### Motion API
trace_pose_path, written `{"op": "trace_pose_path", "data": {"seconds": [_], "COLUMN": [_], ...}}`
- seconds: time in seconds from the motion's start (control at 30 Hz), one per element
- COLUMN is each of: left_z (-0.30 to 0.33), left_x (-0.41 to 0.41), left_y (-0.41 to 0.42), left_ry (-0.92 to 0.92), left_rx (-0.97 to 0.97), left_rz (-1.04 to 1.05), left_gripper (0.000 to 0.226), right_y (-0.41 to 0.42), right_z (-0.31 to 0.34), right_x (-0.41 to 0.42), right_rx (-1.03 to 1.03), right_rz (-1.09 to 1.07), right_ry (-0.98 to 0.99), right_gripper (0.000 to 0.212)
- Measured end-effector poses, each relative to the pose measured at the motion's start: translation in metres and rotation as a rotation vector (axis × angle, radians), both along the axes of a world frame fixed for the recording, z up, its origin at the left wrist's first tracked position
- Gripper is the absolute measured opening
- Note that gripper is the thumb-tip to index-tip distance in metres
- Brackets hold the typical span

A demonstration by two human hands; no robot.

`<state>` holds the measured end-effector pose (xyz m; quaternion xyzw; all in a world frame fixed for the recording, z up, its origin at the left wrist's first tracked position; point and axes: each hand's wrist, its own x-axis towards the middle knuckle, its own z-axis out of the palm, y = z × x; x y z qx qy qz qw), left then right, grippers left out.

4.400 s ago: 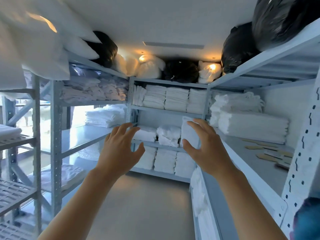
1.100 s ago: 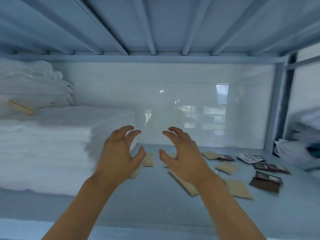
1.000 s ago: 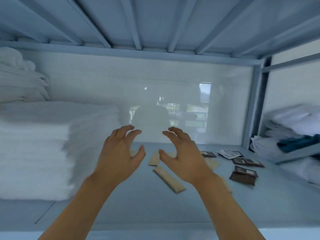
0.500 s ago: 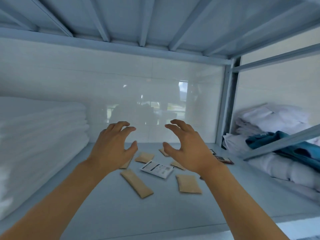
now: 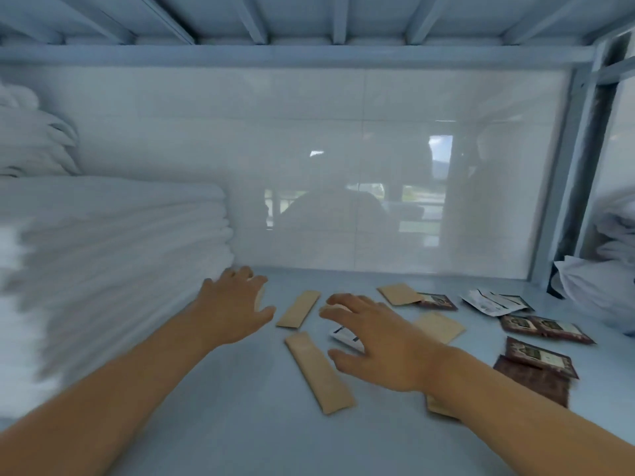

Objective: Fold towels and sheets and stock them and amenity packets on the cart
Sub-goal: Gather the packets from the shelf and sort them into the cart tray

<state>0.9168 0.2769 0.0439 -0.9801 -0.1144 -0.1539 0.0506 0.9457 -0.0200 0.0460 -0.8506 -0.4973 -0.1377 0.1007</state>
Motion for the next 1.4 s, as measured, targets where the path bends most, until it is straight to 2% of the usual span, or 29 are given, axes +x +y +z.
{"op": "trace_pose_path", "data": {"seconds": [0.1, 0.27, 0.43, 0.63, 0.8, 0.97, 1.23, 1.4], "left_z": [-0.013, -0.016, -0.016, -0.012, -0.004, 0.011, 0.011, 0.016], "left_x": [0.007, 0.009, 0.004, -0.004, -0.015, -0.023, -0.018, -0.018], "left_y": [0.003, 0.012, 0.001, -0.025, -0.033, -0.027, -0.021, -0.008], "left_ry": [0.184, 0.319, 0.331, 0.336, 0.341, 0.307, 0.329, 0.336], "left_rx": [-0.030, -0.090, -0.115, -0.266, -0.295, -0.407, -0.304, -0.311], "left_rz": [0.155, 0.207, 0.120, -0.138, -0.281, -0.267, -0.167, -0.110], "left_gripper": [0.079, 0.074, 0.057, 0.056, 0.057, 0.051, 0.050, 0.050], "right_y": [-0.003, -0.003, 0.004, 0.001, -0.001, 0.000, 0.032, 0.070], "right_z": [-0.012, -0.021, -0.026, -0.024, -0.020, -0.023, -0.042, -0.037], "right_x": [0.000, -0.006, -0.012, -0.014, -0.017, -0.018, -0.013, -0.005], "right_rx": [-0.053, -0.060, -0.102, -0.077, -0.075, -0.063, 0.002, -0.060], "right_rz": [0.057, 0.147, 0.202, 0.141, 0.125, 0.125, 0.109, 0.094], "right_ry": [-0.034, 0.144, 0.219, 0.256, 0.265, 0.281, 0.221, 0.184], "right_gripper": [0.066, 0.063, 0.051, 0.049, 0.048, 0.048, 0.042, 0.036]}}
